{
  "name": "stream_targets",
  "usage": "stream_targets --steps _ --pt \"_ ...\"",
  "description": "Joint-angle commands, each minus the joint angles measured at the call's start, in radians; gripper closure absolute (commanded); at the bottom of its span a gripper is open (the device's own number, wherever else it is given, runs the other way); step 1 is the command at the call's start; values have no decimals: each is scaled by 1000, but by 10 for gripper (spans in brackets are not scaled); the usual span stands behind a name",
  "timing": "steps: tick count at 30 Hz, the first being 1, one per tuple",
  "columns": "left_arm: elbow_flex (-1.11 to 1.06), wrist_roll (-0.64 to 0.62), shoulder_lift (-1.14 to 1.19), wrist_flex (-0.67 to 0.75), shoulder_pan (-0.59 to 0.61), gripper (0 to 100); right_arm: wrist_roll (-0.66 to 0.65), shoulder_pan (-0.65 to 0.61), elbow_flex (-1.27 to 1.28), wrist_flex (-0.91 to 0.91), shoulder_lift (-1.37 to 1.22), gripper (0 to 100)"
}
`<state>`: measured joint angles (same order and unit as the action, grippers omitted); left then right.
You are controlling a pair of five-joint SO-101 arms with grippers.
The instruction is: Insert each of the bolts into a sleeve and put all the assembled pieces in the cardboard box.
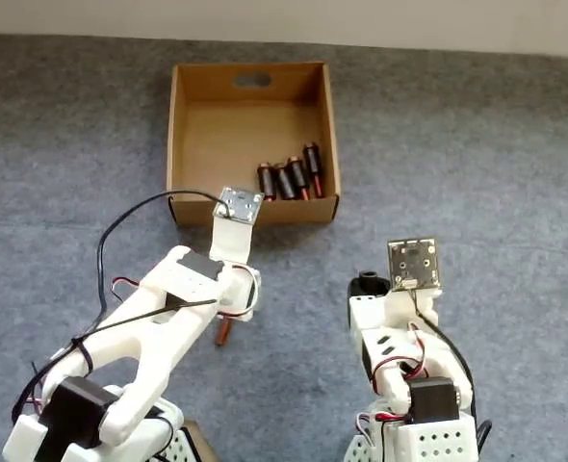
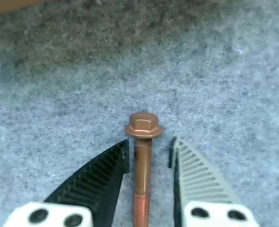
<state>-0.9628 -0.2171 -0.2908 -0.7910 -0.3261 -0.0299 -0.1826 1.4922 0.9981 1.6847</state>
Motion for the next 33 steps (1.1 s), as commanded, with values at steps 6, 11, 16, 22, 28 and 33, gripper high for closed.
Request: stream_targets --steps 6,11,16,22,28,33 --pt "2 9 -2 -6 -15 972 5 7 -5 2 10 992" --pt "1 9 -2 -8 -15 931 5 8 -5 2 10 992" --pt "1 9 -2 -28 -15 857 5 8 -5 2 10 992" --pt "1 5 -2 -71 -13 830 5 8 -5 2 10 992" --pt "7 5 -2 -66 -13 830 5 8 -5 2 10 992" --pt "8 5 -2 -64 -15 830 5 8 -5 2 10 992"
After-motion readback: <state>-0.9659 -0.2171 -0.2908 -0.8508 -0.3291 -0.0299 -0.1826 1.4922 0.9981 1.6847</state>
